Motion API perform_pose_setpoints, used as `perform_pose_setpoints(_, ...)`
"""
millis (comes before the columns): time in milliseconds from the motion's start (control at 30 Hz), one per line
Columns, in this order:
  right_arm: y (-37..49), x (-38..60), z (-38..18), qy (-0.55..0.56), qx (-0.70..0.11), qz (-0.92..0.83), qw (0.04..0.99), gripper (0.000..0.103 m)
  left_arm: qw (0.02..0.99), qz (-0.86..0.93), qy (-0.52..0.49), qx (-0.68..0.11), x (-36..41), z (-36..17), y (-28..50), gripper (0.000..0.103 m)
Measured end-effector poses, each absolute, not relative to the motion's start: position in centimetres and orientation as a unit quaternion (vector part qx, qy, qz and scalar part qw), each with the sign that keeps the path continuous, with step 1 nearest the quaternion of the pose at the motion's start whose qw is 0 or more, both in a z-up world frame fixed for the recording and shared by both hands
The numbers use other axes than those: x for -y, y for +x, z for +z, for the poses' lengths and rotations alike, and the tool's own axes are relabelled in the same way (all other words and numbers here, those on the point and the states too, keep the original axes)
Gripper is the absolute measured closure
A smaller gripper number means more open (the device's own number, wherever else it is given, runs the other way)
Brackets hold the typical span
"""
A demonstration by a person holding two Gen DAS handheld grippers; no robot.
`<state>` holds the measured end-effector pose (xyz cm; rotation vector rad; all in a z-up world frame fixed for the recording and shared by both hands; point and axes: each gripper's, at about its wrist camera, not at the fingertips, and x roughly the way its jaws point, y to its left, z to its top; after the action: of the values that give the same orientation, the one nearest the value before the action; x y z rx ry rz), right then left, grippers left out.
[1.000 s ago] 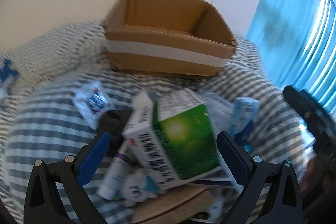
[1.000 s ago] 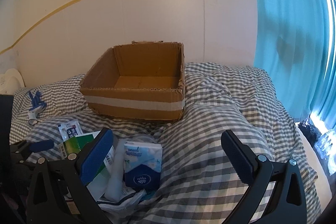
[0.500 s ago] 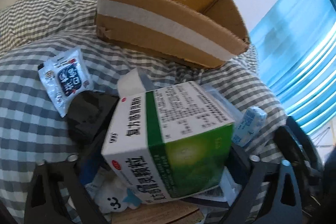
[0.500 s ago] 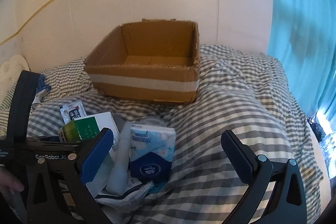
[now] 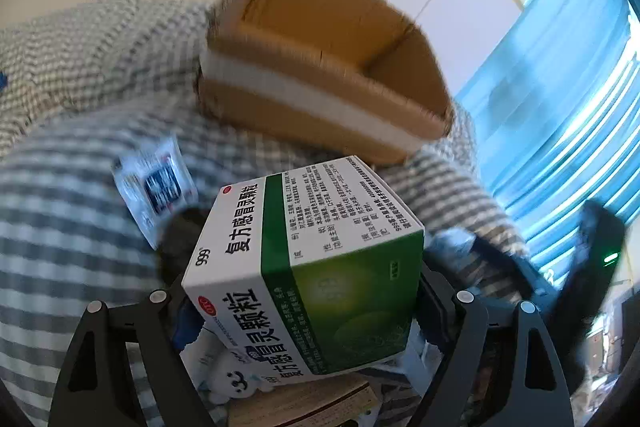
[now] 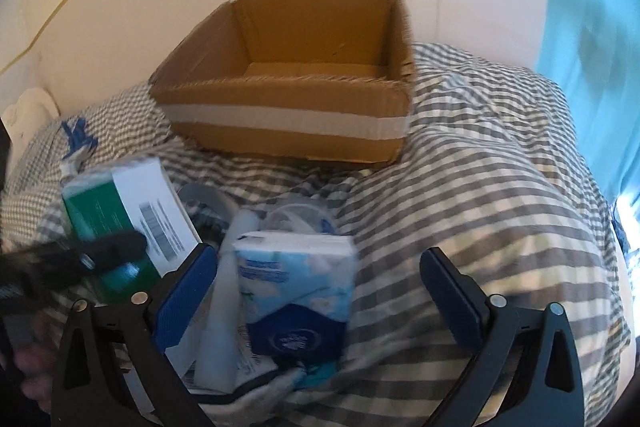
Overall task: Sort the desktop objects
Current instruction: 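Grasp the green-and-white medicine box with the left gripper while the right grasps the tissue pack, then carry the medicine box and tissue pack into the cardboard box and open both grippers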
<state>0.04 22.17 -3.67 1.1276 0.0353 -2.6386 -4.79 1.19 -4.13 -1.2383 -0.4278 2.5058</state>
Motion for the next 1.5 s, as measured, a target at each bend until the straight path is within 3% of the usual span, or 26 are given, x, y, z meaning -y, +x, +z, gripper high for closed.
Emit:
perform_pose_setpoints(100,-0.4,-20.9,-4.7,0.406,-0.038,-0.902,0.142,0.026,0.146,0.889,-0.410,0.140,-0.8,-2.9,-4.4,0.016)
perform_pose_setpoints(167,-0.4,-20.4,-5.2,0.414,-0.041,-0.895,0.161,0.047,0.140,0.894,-0.402,0.137,-0.6,-2.5,-4.5,0.016)
perform_pose_setpoints(433,0.3,-20.6,-4.6,0.407,-0.042,-0.897,0.167,0.049,0.130,0.899,-0.396,0.135,0.0,-2.3,-4.3,0.016)
perform_pose_setpoints(800,1.0,-20.9,0.3,0.357,-0.053,-0.915,0.179,0.051,0.123,0.919,-0.356,0.112,0.3,0.8,-4.8,0.018)
perform_pose_setpoints(1500,-4.1,-19.6,7.4,0.281,-0.098,-0.938,0.178,0.051,0.124,0.945,-0.292,0.085,-0.4,7.0,-10.7,0.018)
